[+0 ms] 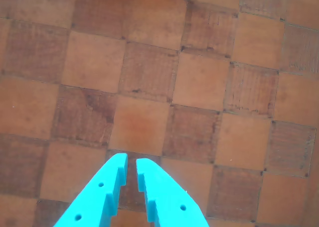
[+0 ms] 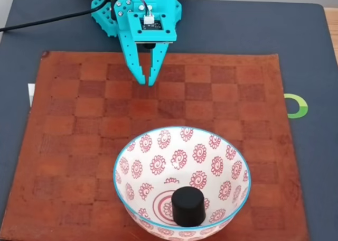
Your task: Grasp a black cylinder and put it in a bowl.
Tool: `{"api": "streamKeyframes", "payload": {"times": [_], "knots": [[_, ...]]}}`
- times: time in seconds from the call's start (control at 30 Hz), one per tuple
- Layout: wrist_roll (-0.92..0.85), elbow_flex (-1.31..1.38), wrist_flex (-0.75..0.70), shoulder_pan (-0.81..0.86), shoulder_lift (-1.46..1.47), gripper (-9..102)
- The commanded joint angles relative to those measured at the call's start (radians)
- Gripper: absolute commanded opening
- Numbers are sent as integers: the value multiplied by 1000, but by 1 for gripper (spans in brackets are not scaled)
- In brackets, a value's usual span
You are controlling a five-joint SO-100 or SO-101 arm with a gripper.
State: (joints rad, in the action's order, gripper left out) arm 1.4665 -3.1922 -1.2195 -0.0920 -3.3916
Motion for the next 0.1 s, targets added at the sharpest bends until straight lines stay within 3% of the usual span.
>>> {"api": "streamKeyframes", "payload": {"times": [0.0, 0.07], "knots": [[-3, 5, 14, 5, -52, 0], [-3, 5, 14, 2, -52, 0]]}}
